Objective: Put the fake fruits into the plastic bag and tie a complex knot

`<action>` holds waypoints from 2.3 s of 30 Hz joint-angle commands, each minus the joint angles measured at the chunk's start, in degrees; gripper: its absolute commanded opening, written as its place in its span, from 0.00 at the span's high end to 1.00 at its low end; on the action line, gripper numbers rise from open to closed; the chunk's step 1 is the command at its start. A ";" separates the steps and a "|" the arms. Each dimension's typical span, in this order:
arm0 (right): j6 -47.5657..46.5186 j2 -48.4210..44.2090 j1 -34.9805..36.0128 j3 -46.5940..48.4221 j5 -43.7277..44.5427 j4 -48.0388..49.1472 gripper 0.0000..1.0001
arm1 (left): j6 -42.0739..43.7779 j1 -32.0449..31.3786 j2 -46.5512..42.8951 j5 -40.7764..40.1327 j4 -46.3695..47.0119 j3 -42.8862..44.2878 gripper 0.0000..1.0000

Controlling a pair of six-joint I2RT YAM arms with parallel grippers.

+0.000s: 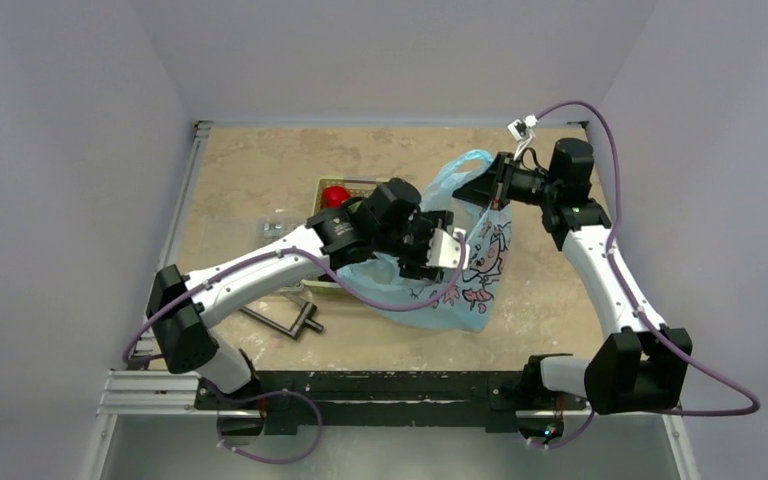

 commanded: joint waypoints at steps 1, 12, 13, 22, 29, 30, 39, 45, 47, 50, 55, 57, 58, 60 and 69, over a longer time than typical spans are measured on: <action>-0.97 0.08 -0.12 -0.58 -1.65 3.26 1.00 | 6.51 -2.17 2.85 2.74 3.90 -4.26 0.41; -6.38 0.38 -1.46 -1.02 -2.57 -0.96 1.00 | -1.17 -1.26 0.27 1.54 7.32 -8.38 0.00; -6.52 0.45 -1.60 -1.08 -2.63 -0.98 1.00 | -2.20 -1.15 -1.20 1.69 7.04 -8.54 0.00; -2.73 0.61 -2.63 -0.67 -4.36 2.83 1.00 | -6.76 2.12 -9.82 16.63 -5.19 -6.95 0.00; 11.20 0.32 -3.33 -3.65 -6.23 18.62 1.00 | 7.05 -1.31 -7.51 16.60 -28.57 -3.26 0.11; 11.72 0.18 -5.30 -3.81 -6.68 19.16 1.00 | 9.25 -1.94 -7.98 14.68 -31.58 -2.58 0.11; -24.85 0.91 -9.50 -4.81 -4.05 -11.70 1.00 | -1.23 -7.26 -7.58 1.78 -29.87 3.13 0.09; -31.36 -1.33 -8.83 -5.26 -0.88 -15.06 1.00 | -13.13 -6.33 -15.85 -6.03 -4.92 -7.70 0.02; -31.91 -1.70 -7.69 -4.74 -0.53 -15.61 1.00 | -13.16 -6.39 -13.64 -8.63 -5.40 -5.62 0.03; -32.65 -1.92 -5.63 -3.92 -0.41 -16.75 1.00 | -14.60 -6.56 -7.46 -16.67 -10.38 0.86 0.05; -32.25 -3.40 -4.91 -4.06 -0.30 -16.45 1.00 | -16.36 -6.07 -7.15 -24.82 -2.76 0.42 0.04; -34.16 -3.91 -4.91 -3.99 -0.40 -17.59 1.00 | -19.73 -4.71 -9.31 -23.48 -1.22 0.18 0.02; -35.10 -4.33 -4.91 -4.06 -0.40 -17.99 1.00 | -22.63 -2.86 -10.77 -21.19 -0.80 0.01 0.02; -37.11 -5.04 -4.91 -4.11 -0.42 -19.19 1.00 | -29.19 2.32 -15.36 -12.71 3.24 -2.34 0.01; -47.16 -5.72 -5.00 -1.20 -1.94 -24.01 1.00 | -30.64 25.68 -26.42 12.43 7.58 -9.95 0.01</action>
